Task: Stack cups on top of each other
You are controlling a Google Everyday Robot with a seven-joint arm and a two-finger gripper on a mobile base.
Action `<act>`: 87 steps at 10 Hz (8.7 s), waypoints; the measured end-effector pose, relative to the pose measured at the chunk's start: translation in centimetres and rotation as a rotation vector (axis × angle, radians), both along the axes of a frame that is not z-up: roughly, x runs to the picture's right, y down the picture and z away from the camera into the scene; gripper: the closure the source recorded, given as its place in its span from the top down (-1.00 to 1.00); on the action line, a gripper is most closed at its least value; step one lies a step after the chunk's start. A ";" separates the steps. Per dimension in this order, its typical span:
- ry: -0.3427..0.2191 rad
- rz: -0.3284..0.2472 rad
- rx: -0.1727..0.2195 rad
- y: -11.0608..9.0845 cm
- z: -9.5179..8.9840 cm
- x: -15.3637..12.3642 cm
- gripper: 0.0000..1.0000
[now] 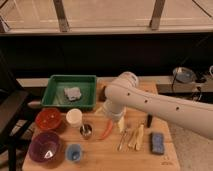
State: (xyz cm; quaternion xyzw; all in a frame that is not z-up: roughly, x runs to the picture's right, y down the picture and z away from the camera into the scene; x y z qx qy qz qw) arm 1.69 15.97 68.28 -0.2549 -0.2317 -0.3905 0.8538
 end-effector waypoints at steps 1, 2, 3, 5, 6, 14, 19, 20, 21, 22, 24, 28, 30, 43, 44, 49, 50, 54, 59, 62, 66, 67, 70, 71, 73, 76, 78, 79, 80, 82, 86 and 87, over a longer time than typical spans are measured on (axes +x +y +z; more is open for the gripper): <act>0.000 0.000 -0.001 0.0 0.0 0.0 0.60; -0.002 -0.013 -0.002 0.1 0.1 -0.1 0.60; -0.019 -0.053 -0.005 0.9 0.3 -0.7 0.60; -0.075 -0.147 -0.007 2.9 1.1 -3.7 0.60; -0.102 -0.175 -0.015 3.9 1.6 -5.1 0.60; -0.204 -0.225 -0.065 7.9 4.9 -7.9 0.60; -0.204 -0.185 -0.058 7.0 5.6 -6.8 0.60; -0.207 -0.184 -0.060 7.0 5.9 -6.9 0.60; -0.211 -0.179 -0.066 7.0 6.4 -7.0 0.58; -0.213 -0.175 -0.070 7.1 6.7 -7.0 0.50; -0.216 -0.167 -0.080 7.3 7.6 -7.0 0.12; -0.220 -0.152 -0.092 7.6 8.3 -7.0 -0.69; -0.217 -0.144 -0.085 7.5 8.1 -7.0 -0.98; -0.295 -0.278 0.082 5.2 -2.6 -10.9 -1.00; -0.304 -0.292 0.098 5.1 -3.9 -11.3 -1.00; -0.338 -0.358 0.068 7.2 -6.4 -13.4 -0.52; -0.345 -0.362 0.057 7.8 -6.6 -13.7 -0.37; -0.344 -0.332 -0.006 9.8 -5.4 -13.7 0.21; -0.349 -0.285 -0.062 11.2 -3.5 -13.4 0.57; -0.366 -0.265 -0.077 11.7 -3.1 -13.4 0.57; -0.358 -0.259 -0.072 11.5 -3.1 -13.3 0.57; -0.355 -0.258 -0.073 11.5 -3.1 -13.3 0.57; -0.342 -0.257 -0.087 12.4 -2.8 -12.2 0.57; -0.341 -0.249 -0.100 12.9 -2.6 -11.5 0.57; -0.339 -0.230 -0.112 13.3 -2.2 -10.7 0.57; -0.353 -0.208 -0.130 14.3 -1.2 -10.3 0.57; -0.382 -0.184 -0.155 15.8 0.3 -10.1 0.57; -0.398 -0.179 -0.163 16.3 0.8 -10.4 0.50; -0.410 -0.177 -0.167 16.6 1.1 -10.7 0.39; -0.428 -0.181 -0.157 16.4 1.1 -11.3 -0.06; -0.465 -0.162 -0.114 15.0 0.1 -11.8 -0.83; -0.486 -0.140 -0.090 14.4 -0.3 -11.7 -0.98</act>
